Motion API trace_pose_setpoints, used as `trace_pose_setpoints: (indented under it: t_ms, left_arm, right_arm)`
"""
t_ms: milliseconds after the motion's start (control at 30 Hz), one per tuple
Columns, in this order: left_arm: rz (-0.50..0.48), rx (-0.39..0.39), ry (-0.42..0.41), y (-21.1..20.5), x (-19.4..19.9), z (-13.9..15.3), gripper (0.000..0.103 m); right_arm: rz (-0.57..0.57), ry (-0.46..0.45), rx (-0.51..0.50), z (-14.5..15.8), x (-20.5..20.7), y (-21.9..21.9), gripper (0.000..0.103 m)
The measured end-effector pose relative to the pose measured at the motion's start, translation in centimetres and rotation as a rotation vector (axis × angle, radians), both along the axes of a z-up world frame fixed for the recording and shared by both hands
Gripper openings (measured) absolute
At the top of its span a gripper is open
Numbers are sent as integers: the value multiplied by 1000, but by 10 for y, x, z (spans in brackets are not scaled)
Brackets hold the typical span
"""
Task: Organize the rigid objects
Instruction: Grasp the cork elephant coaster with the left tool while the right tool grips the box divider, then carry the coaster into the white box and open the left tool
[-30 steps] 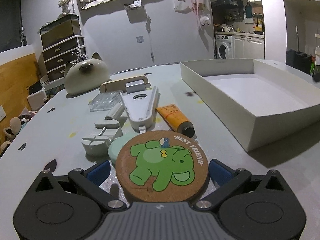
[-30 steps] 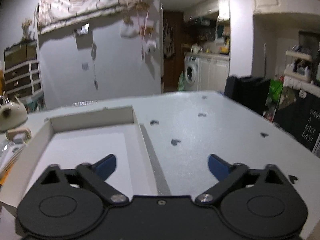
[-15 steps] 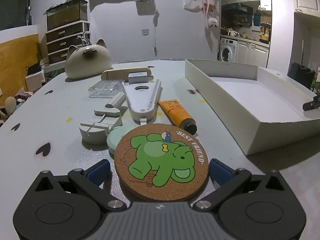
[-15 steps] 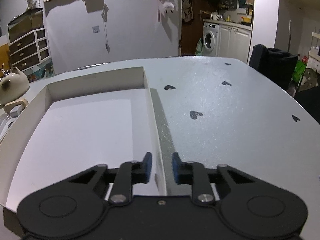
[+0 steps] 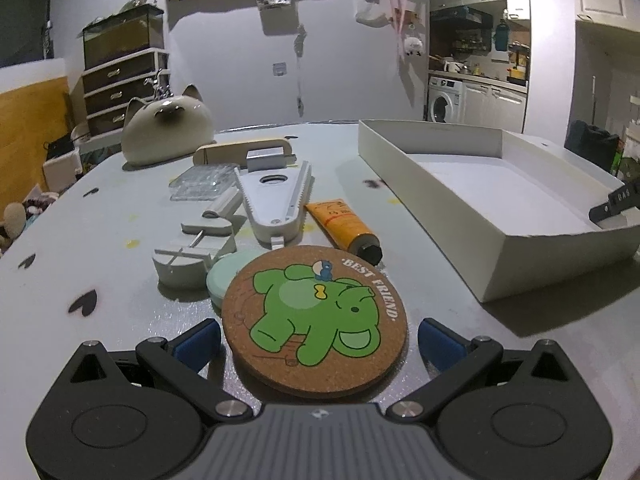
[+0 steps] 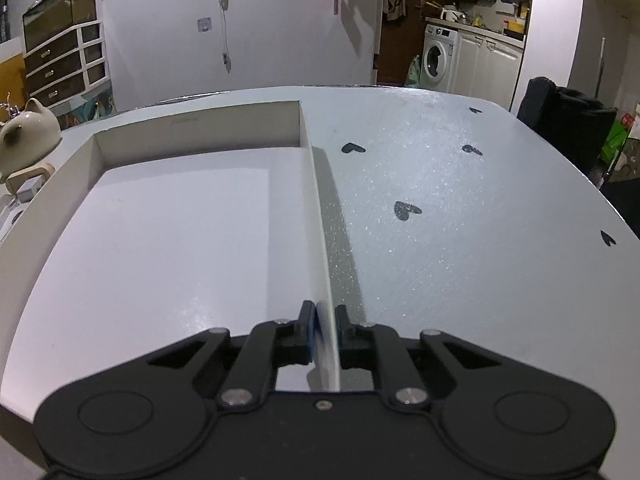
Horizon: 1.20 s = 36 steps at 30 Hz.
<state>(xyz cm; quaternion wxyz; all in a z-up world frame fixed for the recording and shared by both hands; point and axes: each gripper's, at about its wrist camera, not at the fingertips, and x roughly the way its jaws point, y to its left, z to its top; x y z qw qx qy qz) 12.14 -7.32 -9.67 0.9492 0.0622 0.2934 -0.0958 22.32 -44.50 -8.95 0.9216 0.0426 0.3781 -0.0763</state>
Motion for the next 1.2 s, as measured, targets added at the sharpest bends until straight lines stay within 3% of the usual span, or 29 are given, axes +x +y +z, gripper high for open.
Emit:
trace_pose_setpoints:
  t_ms: [267, 333, 533, 767, 1067, 1200]
  left_arm:
    - [-36, 108, -69, -9, 3, 2, 103]
    - [-31, 85, -58, -6, 7, 3, 98]
    - [-33, 58, -75, -1, 2, 8, 98]
    - [-108, -23, -190, -8, -2, 60, 98]
    - [-354, -171, -80, -83, 43, 82, 98]
    - [-398, -246, 57, -124, 77, 76, 98]
  right_arm:
    - [-6, 12, 1, 1, 2, 1, 11]
    - [-5, 16, -7, 1, 3, 2, 11]
    - [-6, 11, -12, 0, 2, 3, 11]
    - [-5, 11, -6, 0, 2, 2, 11]
    - [-8, 13, 13, 0, 3, 0, 10]
    - [-5, 19, 7, 0, 4, 1, 10]
